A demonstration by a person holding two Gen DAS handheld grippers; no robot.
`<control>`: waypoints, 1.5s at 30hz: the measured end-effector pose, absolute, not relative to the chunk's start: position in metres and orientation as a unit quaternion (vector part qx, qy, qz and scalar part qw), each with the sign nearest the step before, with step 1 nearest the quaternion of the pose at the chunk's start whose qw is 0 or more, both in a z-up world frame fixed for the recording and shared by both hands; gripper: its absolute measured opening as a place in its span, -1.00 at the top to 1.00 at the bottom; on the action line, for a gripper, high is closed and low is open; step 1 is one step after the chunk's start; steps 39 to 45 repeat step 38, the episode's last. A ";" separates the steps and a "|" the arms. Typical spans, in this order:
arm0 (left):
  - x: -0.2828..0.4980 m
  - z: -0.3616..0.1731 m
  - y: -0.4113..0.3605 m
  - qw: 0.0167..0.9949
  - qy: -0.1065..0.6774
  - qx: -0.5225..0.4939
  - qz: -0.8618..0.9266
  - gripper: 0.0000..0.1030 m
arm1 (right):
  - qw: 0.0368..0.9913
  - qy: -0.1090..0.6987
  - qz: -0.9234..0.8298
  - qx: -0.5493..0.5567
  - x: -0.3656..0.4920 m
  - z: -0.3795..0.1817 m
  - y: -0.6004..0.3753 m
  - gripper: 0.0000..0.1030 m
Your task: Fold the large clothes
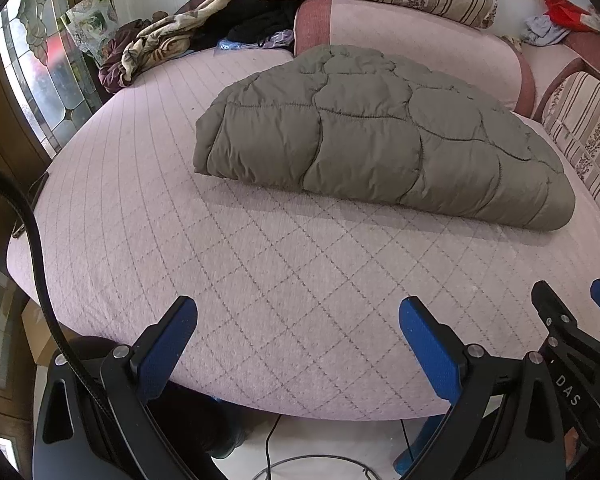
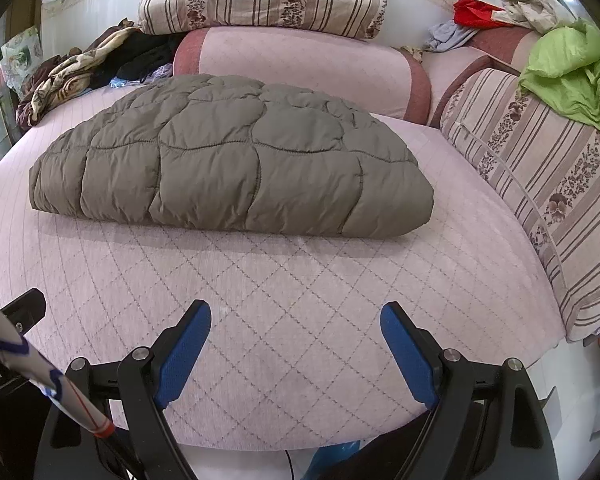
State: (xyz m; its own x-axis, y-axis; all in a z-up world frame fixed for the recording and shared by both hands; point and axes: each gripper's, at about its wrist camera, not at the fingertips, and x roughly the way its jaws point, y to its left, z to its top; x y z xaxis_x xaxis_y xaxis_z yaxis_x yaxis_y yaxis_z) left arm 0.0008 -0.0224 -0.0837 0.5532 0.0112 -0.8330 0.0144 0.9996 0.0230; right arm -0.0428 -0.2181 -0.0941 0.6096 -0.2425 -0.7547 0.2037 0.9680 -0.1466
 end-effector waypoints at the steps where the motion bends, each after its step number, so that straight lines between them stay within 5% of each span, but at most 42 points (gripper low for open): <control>1: 0.001 -0.084 -0.022 0.881 0.473 0.014 0.000 -0.95 | 0.897 0.424 -0.125 -0.024 -0.043 -0.094 -0.218 -0.74; 45: 0.005 -0.096 -0.019 0.874 0.485 0.012 -0.003 -0.95 | 0.906 0.410 -0.104 -0.027 -0.043 -0.095 -0.211 -0.77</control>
